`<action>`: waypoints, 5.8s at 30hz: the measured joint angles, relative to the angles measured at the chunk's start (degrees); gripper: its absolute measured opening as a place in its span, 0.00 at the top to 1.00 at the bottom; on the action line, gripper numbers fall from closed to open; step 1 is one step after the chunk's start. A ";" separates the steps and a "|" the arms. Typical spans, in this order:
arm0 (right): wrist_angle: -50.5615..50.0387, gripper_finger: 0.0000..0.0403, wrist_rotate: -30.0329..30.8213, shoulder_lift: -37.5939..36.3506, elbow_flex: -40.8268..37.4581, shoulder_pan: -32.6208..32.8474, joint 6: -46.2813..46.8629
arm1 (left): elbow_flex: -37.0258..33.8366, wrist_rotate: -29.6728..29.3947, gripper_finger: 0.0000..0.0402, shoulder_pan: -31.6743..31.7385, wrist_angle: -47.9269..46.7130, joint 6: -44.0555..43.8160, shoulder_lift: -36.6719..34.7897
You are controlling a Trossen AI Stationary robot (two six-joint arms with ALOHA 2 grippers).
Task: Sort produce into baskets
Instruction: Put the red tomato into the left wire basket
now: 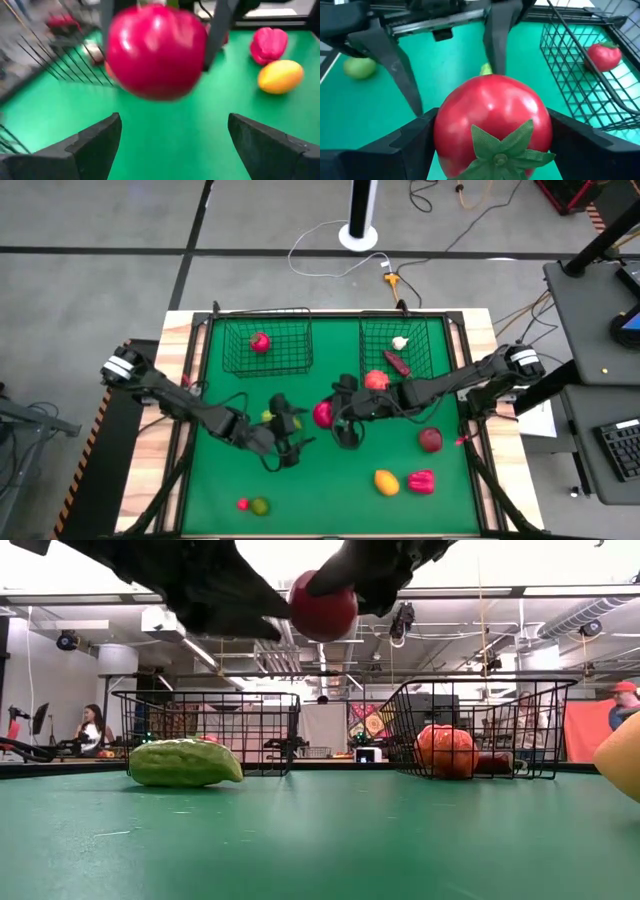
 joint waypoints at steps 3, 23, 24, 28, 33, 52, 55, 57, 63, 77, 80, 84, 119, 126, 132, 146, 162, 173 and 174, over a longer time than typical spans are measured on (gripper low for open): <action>1.26 0.21 -0.55 0.30 0.00 -0.69 -0.72 | 0.00 -4.65 0.14 -0.78 2.65 5.18 -0.14; 5.01 0.21 -10.95 0.39 0.00 -3.61 -6.05 | -0.07 -3.46 0.15 1.60 9.57 14.74 0.02; 5.19 0.20 -10.97 0.39 0.00 -3.61 -6.08 | -0.07 -3.48 0.16 1.66 9.91 15.00 0.02; 5.28 0.18 -10.91 0.39 0.00 -3.63 -6.02 | -0.09 -3.66 0.23 1.87 10.28 15.31 0.04; 5.25 0.17 -10.87 0.39 0.00 -3.63 -5.69 | -0.09 -3.64 0.33 1.89 10.31 15.15 0.04; 6.13 0.11 -10.86 -1.45 2.86 -3.63 -3.43 | -6.96 -2.54 0.34 1.06 22.88 13.48 0.06; 8.43 0.11 -10.86 -3.11 2.64 -3.62 -5.10 | -9.22 -1.52 0.34 0.01 31.52 17.21 0.05; 11.15 0.11 -10.84 -4.74 1.70 -3.59 -6.03 | -10.40 -1.46 0.34 -0.91 36.90 20.16 -0.24; 23.95 0.11 -10.69 -7.21 -4.91 -2.81 -7.73 | -13.07 -0.13 0.34 -3.70 45.87 25.79 -2.32; 57.77 0.11 -10.40 -3.39 -16.55 2.05 -13.29 | -12.82 -0.09 0.33 -6.51 48.09 33.06 -6.47; 61.01 0.11 -10.17 -0.34 -16.29 2.14 -12.71 | -12.38 -0.08 0.33 -6.49 48.61 34.18 -6.46; 65.92 0.11 -10.00 3.75 -15.00 2.00 -12.05 | -11.24 0.33 0.33 -6.49 48.88 35.48 -6.45; 67.98 0.27 -13.46 10.90 -7.76 1.08 -9.60 | -10.32 -1.22 0.29 -6.38 48.31 34.74 -5.40; 62.80 0.27 -13.27 9.36 -7.74 0.10 -9.01 | -10.34 -2.90 0.16 -6.27 46.63 32.19 -5.40; 50.82 0.26 -12.56 5.60 -7.14 -0.44 -9.00 | -10.34 -5.91 0.12 -6.69 42.26 32.26 -5.51; 7.06 0.26 10.99 3.09 12.11 -6.25 -7.28 | -10.43 -40.00 0.13 -10.65 17.99 19.56 -12.67; -4.08 0.26 -14.90 22.32 33.27 -28.51 -1.01 | -10.39 -29.13 0.19 -11.50 10.59 13.35 -28.82; -25.96 0.26 -14.86 40.20 57.26 -29.97 -4.85 | -10.43 -33.72 0.19 -11.50 3.04 12.55 -34.44; -27.89 0.26 -14.85 41.31 59.13 -30.00 -5.01 | -10.43 -33.72 0.19 -11.50 2.49 12.18 -34.53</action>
